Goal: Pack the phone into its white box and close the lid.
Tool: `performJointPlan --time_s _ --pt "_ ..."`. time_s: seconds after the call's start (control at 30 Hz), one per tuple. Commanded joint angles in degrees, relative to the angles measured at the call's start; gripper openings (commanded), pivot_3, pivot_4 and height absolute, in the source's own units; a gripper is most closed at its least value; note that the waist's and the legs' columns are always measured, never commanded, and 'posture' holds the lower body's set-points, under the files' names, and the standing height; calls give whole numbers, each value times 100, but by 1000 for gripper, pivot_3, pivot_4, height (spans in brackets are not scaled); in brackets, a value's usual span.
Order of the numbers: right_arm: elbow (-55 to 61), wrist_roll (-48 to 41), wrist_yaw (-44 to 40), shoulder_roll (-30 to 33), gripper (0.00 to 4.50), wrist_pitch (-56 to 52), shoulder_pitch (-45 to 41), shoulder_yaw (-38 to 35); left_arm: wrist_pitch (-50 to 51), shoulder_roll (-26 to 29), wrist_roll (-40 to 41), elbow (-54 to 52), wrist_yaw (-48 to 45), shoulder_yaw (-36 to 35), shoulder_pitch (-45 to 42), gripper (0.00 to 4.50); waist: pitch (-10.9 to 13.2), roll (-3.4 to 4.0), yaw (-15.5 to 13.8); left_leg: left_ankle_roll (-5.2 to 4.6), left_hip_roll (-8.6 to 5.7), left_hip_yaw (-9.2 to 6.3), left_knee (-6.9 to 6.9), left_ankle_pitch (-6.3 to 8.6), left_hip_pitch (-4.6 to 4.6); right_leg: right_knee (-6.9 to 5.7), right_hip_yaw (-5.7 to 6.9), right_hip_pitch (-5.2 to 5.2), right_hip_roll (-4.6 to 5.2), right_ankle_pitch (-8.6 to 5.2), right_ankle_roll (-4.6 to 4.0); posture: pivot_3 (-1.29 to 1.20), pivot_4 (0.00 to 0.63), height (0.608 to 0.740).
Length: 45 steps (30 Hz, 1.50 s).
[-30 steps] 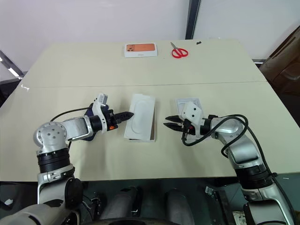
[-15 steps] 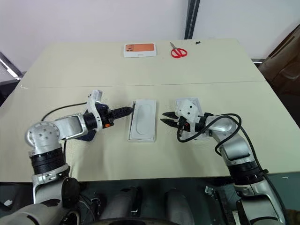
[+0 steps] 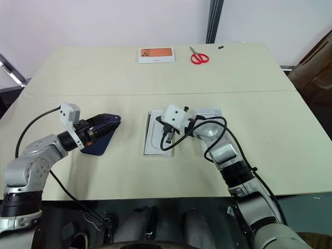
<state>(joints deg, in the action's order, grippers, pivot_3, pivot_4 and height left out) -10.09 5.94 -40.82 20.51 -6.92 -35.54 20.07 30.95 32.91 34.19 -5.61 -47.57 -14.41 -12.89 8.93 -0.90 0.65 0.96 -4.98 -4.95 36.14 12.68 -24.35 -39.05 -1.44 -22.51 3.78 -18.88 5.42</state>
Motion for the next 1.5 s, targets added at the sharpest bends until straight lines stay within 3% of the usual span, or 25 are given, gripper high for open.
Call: performJointPlan --time_s 0.03,0.43,0.93,1.17,1.3,1.5 --pt "-282 507 216 18 25 233 -257 192 -575 198 -250 73 -197 -107 67 3487 0 0 16 0 0 0 -1 0 0 -1 -1 1 0 0 0 0 150 734" --pt "164 893 -852 253 25 725 -106 874 -757 18 -302 -94 35 -29 250 3487 1 1 28 -2 1 0 -1 1 0 -6 -1 4 -2 0 0 0 150 734" --pt "-72 628 -481 -136 25 706 -146 441 -770 -55 -334 -101 223 60 160 3487 1 1 28 -1 1 -1 -1 1 0 -6 0 3 -3 0 0 0 150 734" --pt "-177 640 -456 135 25 771 -255 185 -761 -111 -336 -149 276 130 168 3487 1 1 19 -1 0 -1 0 1 0 -6 0 4 -3 0 0 0 150 734" --pt "-488 1304 -375 588 25 1174 -518 472 -799 -131 -378 -146 293 163 171 3487 1 2 24 -2 0 0 0 1 0 -7 -1 3 -3 0 0 0 150 734" --pt "-633 1615 -565 485 25 1374 -492 849 -804 -189 -396 -119 310 212 154 3487 1 2 45 -1 3 0 -3 1 1 -7 -1 2 -5 0 0 0 150 734"
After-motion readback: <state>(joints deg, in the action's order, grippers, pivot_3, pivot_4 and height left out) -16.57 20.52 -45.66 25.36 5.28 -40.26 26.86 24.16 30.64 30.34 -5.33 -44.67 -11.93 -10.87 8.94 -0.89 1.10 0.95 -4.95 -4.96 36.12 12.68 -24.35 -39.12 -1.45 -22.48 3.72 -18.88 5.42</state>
